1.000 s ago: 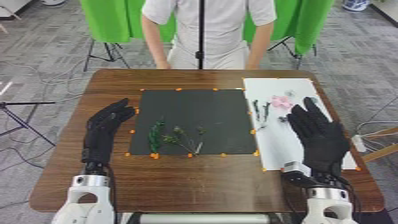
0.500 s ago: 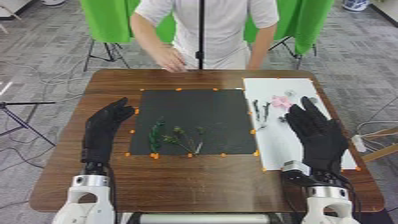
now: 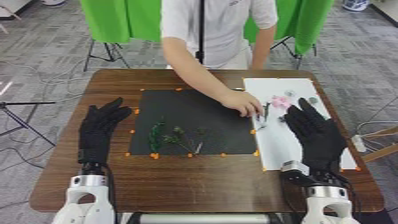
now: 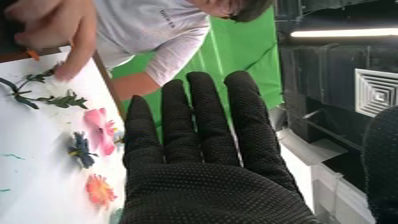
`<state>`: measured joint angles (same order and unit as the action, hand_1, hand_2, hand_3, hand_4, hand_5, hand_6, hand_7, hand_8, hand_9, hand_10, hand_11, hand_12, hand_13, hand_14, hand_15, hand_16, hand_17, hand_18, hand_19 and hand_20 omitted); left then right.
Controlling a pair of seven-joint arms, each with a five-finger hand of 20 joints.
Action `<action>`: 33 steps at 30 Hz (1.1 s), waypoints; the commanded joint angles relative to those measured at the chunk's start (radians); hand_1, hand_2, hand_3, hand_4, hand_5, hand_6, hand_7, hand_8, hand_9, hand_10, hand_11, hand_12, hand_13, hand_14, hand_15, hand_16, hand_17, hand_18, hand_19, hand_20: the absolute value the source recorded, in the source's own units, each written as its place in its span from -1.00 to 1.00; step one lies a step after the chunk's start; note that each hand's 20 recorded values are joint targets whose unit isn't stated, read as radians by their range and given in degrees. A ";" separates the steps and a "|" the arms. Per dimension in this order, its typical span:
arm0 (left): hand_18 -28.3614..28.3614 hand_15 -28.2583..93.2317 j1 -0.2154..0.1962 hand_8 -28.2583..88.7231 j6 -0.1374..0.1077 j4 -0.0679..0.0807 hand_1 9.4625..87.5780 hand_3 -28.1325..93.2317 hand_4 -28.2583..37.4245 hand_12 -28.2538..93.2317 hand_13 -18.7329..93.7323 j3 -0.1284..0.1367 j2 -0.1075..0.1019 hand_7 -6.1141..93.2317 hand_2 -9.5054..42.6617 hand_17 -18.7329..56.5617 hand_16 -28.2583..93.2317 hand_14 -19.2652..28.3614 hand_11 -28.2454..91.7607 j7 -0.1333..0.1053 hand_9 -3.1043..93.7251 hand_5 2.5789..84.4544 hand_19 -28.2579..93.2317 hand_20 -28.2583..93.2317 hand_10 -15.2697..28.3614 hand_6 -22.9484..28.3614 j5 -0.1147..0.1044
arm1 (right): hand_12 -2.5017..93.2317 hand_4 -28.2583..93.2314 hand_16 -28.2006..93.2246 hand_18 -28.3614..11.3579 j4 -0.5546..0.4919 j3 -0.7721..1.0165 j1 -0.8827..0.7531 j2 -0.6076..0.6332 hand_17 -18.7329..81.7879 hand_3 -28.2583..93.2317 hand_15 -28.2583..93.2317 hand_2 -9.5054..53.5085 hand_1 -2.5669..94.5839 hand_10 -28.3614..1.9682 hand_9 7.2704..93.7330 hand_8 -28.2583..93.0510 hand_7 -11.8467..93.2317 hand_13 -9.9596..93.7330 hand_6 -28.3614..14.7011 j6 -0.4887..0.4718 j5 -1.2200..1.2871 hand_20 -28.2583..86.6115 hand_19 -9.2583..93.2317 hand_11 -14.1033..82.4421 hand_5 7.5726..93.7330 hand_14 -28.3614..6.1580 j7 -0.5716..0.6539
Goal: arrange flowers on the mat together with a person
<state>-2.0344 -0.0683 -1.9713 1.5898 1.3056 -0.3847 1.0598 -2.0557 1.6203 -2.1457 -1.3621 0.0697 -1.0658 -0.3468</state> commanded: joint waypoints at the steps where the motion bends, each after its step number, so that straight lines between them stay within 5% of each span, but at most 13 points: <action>1: 0.44 -0.28 -0.015 -0.61 -0.041 0.003 -0.86 0.50 -1.00 -0.33 0.11 0.024 -0.001 -0.68 0.14 -0.14 -0.53 0.59 -0.24 -0.017 0.16 0.23 -0.39 -0.15 0.42 0.14 -0.009 | -0.74 -0.85 -0.46 -0.17 -0.012 0.001 -0.013 0.000 -0.28 0.72 -0.34 -0.52 -0.93 -0.03 -0.16 -0.66 -0.65 -0.21 0.23 0.008 -0.011 -0.13 -0.80 -0.61 -0.18 0.10 -0.002; 33: 0.44 -0.27 -0.027 -0.61 -0.030 -0.001 -0.84 0.55 -1.00 -0.31 0.12 0.035 0.006 -0.66 -0.16 -0.15 -0.52 0.60 -0.23 0.000 0.15 0.23 -0.39 -0.15 0.41 0.12 0.007 | -0.73 -0.85 -0.44 -0.17 -0.012 0.002 -0.017 -0.001 -0.27 0.72 -0.33 -0.52 -0.92 -0.04 -0.13 -0.66 -0.64 -0.19 0.22 0.011 -0.014 -0.13 -0.80 -0.60 -0.14 0.09 0.005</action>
<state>-2.0490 -0.1009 -1.9729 1.6243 1.3045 -0.3959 1.0605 -2.0593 1.6231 -2.1503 -1.3621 0.0728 -1.0710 -0.3405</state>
